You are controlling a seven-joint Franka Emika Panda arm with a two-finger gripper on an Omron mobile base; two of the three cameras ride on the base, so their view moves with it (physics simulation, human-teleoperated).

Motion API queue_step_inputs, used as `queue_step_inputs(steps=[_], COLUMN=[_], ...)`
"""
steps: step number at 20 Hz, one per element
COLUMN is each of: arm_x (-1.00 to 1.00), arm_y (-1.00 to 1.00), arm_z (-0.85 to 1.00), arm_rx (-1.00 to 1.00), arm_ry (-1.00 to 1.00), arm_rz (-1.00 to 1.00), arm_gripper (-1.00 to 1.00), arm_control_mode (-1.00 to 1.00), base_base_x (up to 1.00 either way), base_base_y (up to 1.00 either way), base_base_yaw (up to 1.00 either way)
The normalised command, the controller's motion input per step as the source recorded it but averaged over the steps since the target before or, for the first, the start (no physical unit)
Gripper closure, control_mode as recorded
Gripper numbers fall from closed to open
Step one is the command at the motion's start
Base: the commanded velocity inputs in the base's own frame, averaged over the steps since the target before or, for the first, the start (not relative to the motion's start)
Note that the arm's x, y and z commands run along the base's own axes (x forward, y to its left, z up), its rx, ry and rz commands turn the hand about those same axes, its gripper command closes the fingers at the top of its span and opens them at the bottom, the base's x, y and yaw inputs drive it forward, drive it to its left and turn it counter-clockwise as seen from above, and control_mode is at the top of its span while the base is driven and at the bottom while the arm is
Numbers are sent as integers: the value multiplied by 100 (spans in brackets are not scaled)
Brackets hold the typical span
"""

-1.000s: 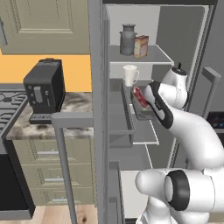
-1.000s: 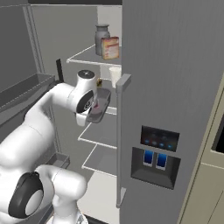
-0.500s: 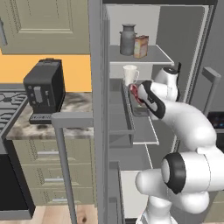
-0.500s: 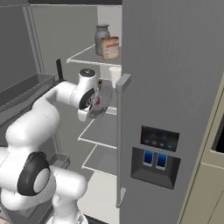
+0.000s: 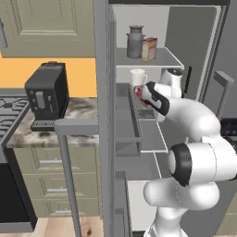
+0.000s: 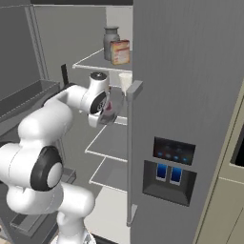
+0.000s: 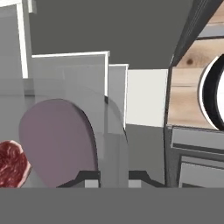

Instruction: Place the tupperware on the second highest shelf of the fridge. Make space for the tupperware among the existing items by rearranging them on the shelves if needed. Close the fridge door when finished.

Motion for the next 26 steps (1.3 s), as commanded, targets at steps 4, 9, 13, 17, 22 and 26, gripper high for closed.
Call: queue_step_inputs(steps=[4,9,13,17,22,26], arm_x=[36,34,36,41,41,42], arm_y=[0,0,0,0,0,0], arm_z=[0,0,-1,0,0,0], arm_rx=[0,0,0,0,0,0], arm_ry=[0,-1,-4,-2,-1,0], arm_rz=[0,0,0,0,0,0], arm_gripper=[100,100,100,100,100,-100], arm_control_mode=[-100,-100,-100,-100,-100,-100], base_base_x=[0,0,0,0,0,0], base_base_y=[0,0,0,0,0,0], base_base_yaw=[0,0,0,0,0,0])
